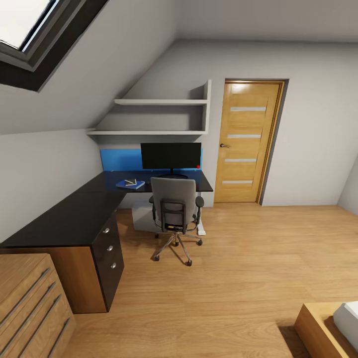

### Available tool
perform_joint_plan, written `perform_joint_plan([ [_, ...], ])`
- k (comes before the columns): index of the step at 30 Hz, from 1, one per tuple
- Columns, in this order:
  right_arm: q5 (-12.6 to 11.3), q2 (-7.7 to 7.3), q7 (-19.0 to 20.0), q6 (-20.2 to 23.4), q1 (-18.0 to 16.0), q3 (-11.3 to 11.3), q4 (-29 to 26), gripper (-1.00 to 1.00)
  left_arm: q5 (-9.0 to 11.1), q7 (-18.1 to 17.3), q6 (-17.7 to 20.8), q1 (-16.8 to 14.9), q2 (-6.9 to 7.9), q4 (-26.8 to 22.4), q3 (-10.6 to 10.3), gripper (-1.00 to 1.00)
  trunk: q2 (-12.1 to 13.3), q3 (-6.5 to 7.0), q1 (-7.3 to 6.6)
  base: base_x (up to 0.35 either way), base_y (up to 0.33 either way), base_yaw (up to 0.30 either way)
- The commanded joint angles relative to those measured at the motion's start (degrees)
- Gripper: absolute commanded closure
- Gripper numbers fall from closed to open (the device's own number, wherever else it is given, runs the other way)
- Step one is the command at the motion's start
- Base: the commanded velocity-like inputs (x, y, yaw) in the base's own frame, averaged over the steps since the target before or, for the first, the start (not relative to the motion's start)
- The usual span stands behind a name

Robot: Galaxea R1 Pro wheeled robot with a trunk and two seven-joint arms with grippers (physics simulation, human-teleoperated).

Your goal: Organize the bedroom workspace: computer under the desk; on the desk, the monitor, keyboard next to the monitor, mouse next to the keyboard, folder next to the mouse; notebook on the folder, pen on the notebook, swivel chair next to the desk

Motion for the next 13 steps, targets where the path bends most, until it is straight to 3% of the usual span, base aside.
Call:
perform_joint_plan([
  [1,0.02,0.02,-0.48,-0.14,-0.07,0.47,0.11,-1.0,0.04,0.5,-0.02,-0.02,0.0,-0.02,-0.49,-1.0,-0.04,-0.07,0.0,0.0,0.0,0.0],
  [13,0.02,0.02,-0.46,-0.14,-0.07,0.47,0.11,-1.0,0.04,0.5,-0.02,-0.04,-0.01,-0.02,-0.48,-1.0,-0.04,-0.07,0.0,0.0,0.0,0.0],
])
